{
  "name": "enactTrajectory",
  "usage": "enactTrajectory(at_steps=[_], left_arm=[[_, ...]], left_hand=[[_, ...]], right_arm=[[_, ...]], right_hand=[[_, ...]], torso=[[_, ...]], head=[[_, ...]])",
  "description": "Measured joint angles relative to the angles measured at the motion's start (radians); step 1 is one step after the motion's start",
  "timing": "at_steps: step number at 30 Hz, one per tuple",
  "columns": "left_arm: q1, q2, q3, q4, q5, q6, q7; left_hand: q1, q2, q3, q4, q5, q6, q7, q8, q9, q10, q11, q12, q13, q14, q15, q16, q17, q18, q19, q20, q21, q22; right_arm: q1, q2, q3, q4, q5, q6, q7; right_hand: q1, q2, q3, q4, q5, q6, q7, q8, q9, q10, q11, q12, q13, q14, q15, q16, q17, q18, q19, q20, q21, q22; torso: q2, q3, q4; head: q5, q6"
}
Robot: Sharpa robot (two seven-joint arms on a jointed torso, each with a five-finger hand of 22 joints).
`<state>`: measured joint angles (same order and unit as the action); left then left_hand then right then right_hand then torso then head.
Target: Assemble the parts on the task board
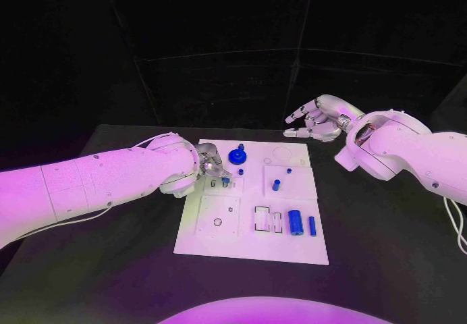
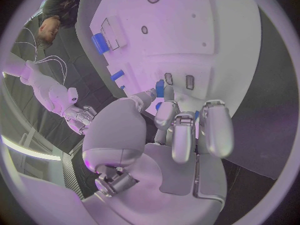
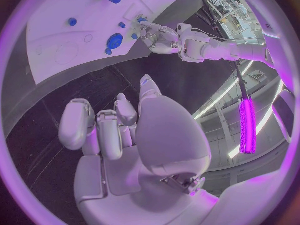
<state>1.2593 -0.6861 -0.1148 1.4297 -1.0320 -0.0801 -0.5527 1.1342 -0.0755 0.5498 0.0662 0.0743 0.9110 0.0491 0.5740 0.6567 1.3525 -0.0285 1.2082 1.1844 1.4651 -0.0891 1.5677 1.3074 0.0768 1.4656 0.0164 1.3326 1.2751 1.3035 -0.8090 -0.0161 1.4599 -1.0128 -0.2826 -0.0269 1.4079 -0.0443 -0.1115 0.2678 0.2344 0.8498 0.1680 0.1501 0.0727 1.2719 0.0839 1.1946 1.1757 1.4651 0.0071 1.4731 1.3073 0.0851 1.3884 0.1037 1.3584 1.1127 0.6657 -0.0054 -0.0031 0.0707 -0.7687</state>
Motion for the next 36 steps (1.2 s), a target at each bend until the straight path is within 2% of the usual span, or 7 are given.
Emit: enactTrajectory(at_steps=[15, 21, 36], left_arm=[[-0.001, 0.013, -0.001, -0.013, -0.031, 0.049, -0.023], [0.001, 0.012, -0.009, -0.012, -0.043, 0.057, -0.03], [0.003, 0.011, -0.011, -0.008, -0.053, 0.063, -0.035]], left_hand=[[0.001, 0.001, 0.0, 0.0, -0.001, -0.001, 0.001, 0.003, 0.001, 0.0, 0.0, 0.0, 0.0, 0.0, 0.0, 0.0, 0.0, 0.0, 0.0, 0.0, 0.0, 0.0], [0.002, 0.002, 0.003, 0.003, -0.001, -0.001, 0.002, 0.003, 0.002, 0.0, 0.0, 0.0, -0.002, 0.0, 0.0, 0.0, 0.0, 0.0, 0.0, 0.0, 0.0, 0.0], [0.002, 0.002, 0.003, 0.003, 0.002, -0.003, 0.004, 0.003, 0.002, -0.002, 0.002, 0.0, -0.002, 0.0, 0.0, 0.0, 0.0, 0.0, 0.0, 0.0, 0.0, 0.003]], right_arm=[[0.0, 0.005, 0.0, -0.002, 0.0, 0.001, 0.004], [0.0, 0.006, 0.0, -0.004, 0.0, 0.002, 0.005], [0.0, 0.01, 0.0, -0.007, 0.0, 0.002, 0.006]], right_hand=[[-0.004, 0.004, 0.0, 0.0, 0.001, 0.0, 0.0, 0.0, 0.0, 0.0, 0.0, 0.0, 0.0, 0.0, 0.0, 0.0, 0.001, 0.0, 0.0, 0.0, 0.0, 0.0], [-0.004, 0.004, 0.0, 0.0, 0.001, 0.0, 0.0, 0.0, 0.0, 0.0, 0.0, 0.0, 0.0, 0.0, 0.0, 0.0, 0.001, 0.0, 0.0, 0.0, 0.0, 0.0], [-0.004, 0.004, -0.002, -0.002, 0.001, 0.0, 0.0, 0.001, 0.0, 0.0, 0.0, 0.0, 0.0, 0.0, 0.0, 0.0, 0.0, 0.0, 0.0, 0.0, 0.0, 0.0]], torso=[[0.0, 0.0002, 0.0], [0.0, 0.0002, 0.0], [0.0, 0.0002, -0.0004]], head=[[0.004, -0.003], [0.005, -0.004], [0.007, -0.008]])
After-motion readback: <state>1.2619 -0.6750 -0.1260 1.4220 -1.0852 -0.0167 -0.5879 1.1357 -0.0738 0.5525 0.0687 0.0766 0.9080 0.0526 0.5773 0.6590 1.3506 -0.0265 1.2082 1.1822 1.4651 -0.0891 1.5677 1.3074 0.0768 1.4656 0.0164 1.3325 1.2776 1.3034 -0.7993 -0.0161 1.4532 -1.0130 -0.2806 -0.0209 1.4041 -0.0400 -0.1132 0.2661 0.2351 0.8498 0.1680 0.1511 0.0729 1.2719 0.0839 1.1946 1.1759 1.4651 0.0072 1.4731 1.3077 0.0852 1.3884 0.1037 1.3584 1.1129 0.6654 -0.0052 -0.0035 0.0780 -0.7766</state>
